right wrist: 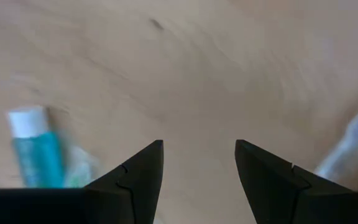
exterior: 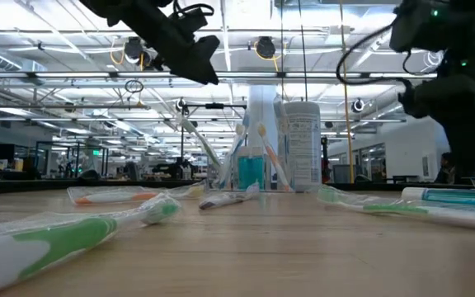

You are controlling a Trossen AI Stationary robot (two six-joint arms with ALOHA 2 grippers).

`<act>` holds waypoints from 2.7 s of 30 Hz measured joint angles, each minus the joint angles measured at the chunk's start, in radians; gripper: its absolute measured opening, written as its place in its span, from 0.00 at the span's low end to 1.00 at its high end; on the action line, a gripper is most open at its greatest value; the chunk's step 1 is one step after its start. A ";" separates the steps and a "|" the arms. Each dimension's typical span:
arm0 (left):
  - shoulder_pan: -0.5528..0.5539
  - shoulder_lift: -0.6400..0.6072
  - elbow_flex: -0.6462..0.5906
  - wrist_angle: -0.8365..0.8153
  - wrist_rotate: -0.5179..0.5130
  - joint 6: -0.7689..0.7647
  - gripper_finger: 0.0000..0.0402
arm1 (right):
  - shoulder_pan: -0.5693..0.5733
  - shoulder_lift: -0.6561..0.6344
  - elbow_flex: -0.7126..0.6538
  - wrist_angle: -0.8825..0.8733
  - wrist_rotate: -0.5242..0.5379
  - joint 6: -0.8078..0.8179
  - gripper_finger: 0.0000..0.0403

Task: Pick & Place toothbrushing station
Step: Put the purple toothbrush into the transparent organizer

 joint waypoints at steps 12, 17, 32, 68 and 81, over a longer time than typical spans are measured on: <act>0.051 0.013 0.001 0.132 0.086 0.064 0.44 | -0.072 0.177 0.001 -0.137 0.001 -0.073 0.48; 0.070 0.013 0.001 0.202 0.137 0.066 0.44 | -0.128 0.188 0.002 -0.179 0.066 -0.237 0.48; 0.085 0.013 0.001 0.269 0.216 0.113 0.44 | -0.288 0.187 0.001 -0.219 0.097 -0.217 0.41; 0.057 0.013 0.001 0.156 0.216 0.110 0.44 | -0.466 0.332 -0.002 -0.162 0.025 -0.392 0.25; 0.057 0.013 0.001 0.155 0.216 0.146 0.44 | -0.465 0.327 -0.002 -0.012 0.023 -0.499 0.12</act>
